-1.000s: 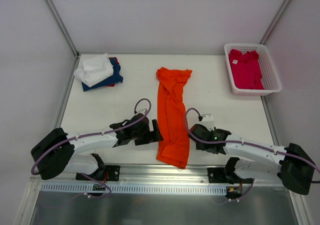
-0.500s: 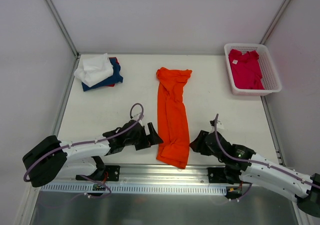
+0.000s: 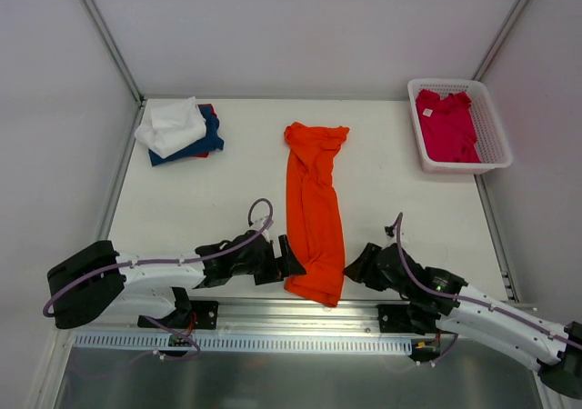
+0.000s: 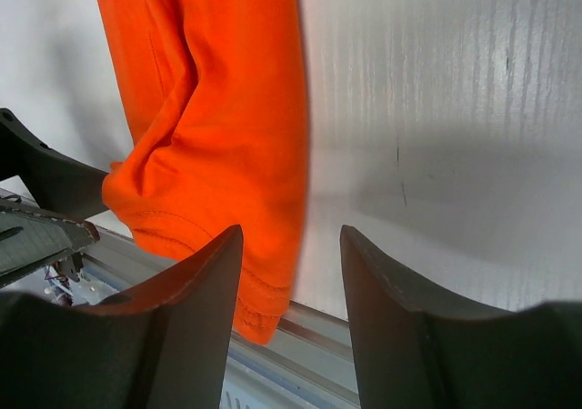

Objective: Fold and stack the t-shirts
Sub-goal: Fold the tshirt

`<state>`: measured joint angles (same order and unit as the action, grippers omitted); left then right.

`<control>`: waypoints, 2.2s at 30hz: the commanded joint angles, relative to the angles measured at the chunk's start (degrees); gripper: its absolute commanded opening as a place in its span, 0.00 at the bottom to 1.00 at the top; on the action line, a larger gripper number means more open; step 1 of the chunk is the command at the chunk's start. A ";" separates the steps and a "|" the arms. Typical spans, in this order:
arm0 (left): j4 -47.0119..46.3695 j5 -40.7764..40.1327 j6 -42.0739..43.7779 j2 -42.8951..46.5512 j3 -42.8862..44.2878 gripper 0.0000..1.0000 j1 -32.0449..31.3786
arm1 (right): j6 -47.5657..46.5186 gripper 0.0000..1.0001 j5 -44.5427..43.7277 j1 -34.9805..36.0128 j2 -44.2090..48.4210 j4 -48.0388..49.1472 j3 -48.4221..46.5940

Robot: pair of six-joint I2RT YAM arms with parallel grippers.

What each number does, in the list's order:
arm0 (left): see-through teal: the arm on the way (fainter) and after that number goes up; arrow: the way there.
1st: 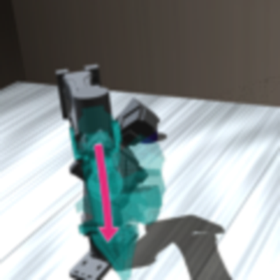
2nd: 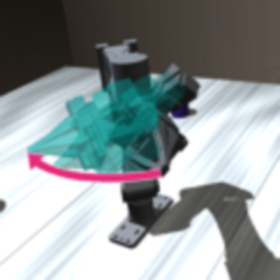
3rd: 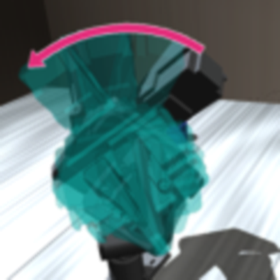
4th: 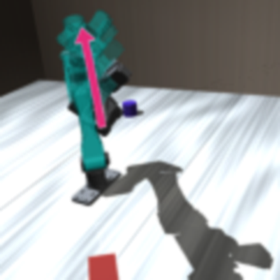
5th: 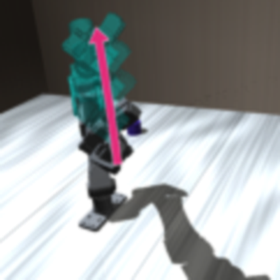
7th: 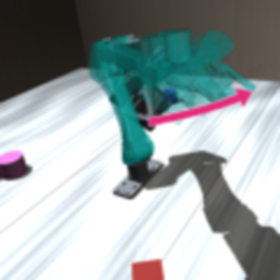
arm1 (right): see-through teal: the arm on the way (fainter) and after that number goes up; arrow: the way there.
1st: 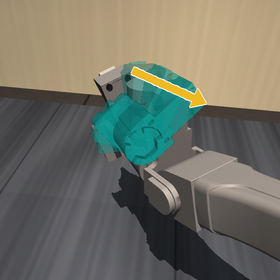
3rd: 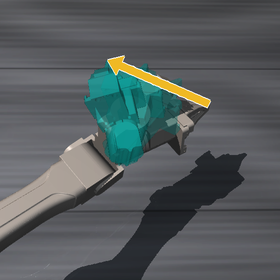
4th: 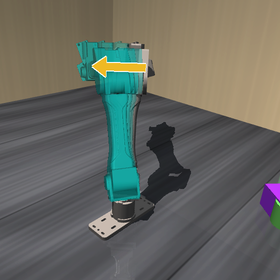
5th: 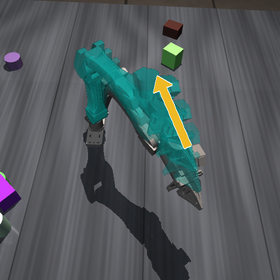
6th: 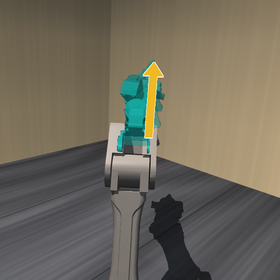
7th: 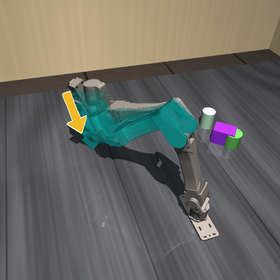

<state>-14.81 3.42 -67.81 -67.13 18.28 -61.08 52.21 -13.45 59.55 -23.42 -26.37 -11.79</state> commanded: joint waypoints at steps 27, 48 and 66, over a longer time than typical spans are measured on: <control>-0.40 -3.95 -7.86 -8.80 -5.63 0.69 -5.80 | 1.85 0.50 2.90 2.94 -13.84 14.94 1.69; -0.75 -5.18 -10.06 -11.53 -5.63 0.34 -8.53 | 2.37 0.19 2.29 5.05 -17.10 18.37 1.60; 6.63 -7.37 -6.55 -7.49 -0.45 0.00 -8.53 | -0.17 0.00 -1.22 6.28 -13.15 10.82 -3.14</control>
<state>-20.56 0.47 -78.41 -75.77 17.30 -69.08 53.28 -12.05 65.41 -37.63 -12.32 -11.11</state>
